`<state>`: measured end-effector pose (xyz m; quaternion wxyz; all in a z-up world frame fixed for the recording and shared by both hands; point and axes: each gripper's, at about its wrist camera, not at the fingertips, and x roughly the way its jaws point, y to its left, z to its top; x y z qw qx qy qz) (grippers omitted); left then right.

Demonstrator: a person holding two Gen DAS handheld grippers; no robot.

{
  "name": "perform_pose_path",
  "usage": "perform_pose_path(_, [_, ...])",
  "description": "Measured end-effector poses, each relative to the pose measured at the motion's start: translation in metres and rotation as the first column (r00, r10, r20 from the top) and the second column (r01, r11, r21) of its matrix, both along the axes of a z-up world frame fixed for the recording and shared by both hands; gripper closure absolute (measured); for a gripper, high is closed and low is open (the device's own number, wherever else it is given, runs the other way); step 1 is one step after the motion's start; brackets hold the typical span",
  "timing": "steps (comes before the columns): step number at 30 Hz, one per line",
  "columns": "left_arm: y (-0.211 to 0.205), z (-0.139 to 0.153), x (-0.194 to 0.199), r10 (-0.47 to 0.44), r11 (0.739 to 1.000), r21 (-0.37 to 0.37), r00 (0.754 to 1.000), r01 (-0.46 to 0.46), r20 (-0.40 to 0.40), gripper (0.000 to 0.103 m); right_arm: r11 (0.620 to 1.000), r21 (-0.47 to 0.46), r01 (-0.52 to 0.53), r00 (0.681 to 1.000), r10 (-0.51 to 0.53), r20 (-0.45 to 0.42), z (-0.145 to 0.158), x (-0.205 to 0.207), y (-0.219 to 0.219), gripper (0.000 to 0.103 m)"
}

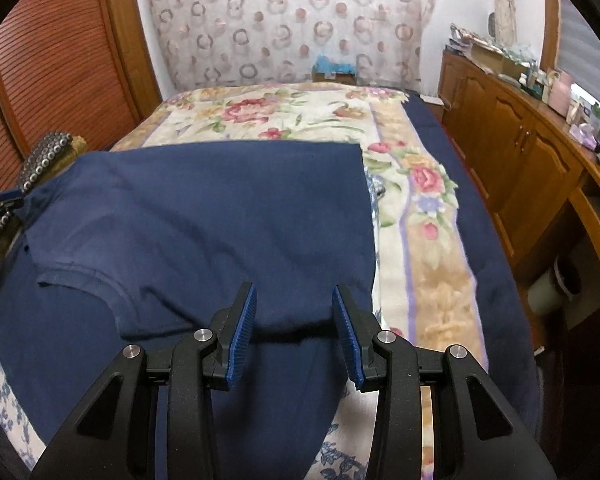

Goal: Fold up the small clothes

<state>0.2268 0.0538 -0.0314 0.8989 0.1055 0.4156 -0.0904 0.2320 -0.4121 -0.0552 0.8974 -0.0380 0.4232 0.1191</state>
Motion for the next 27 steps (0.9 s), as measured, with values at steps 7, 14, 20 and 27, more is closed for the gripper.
perform_pose_path(7, [-0.009,-0.01,-0.003,-0.029,0.999,0.035,0.999,0.03,-0.038,0.074,1.0,-0.003,-0.002,1.0,0.002,-0.027,-0.012,-0.001,-0.001,0.064])
perform_pose_path(14, [-0.009,-0.024,-0.002,-0.026,0.998,0.059,0.998,0.03,-0.063,0.076,1.0,-0.001,-0.003,1.0,0.002,-0.026,-0.013,-0.003,0.0,0.064])
perform_pose_path(20, [-0.004,-0.028,-0.002,-0.017,0.999,0.026,0.998,0.019,-0.064,0.101,1.0,0.003,-0.017,0.999,0.017,-0.031,-0.014,-0.004,0.002,0.064])
perform_pose_path(27, [-0.004,-0.004,-0.016,-0.021,0.999,-0.032,1.0,0.022,0.015,0.101,0.999,0.001,0.05,0.999,-0.05,-0.008,-0.007,-0.007,-0.011,0.064])
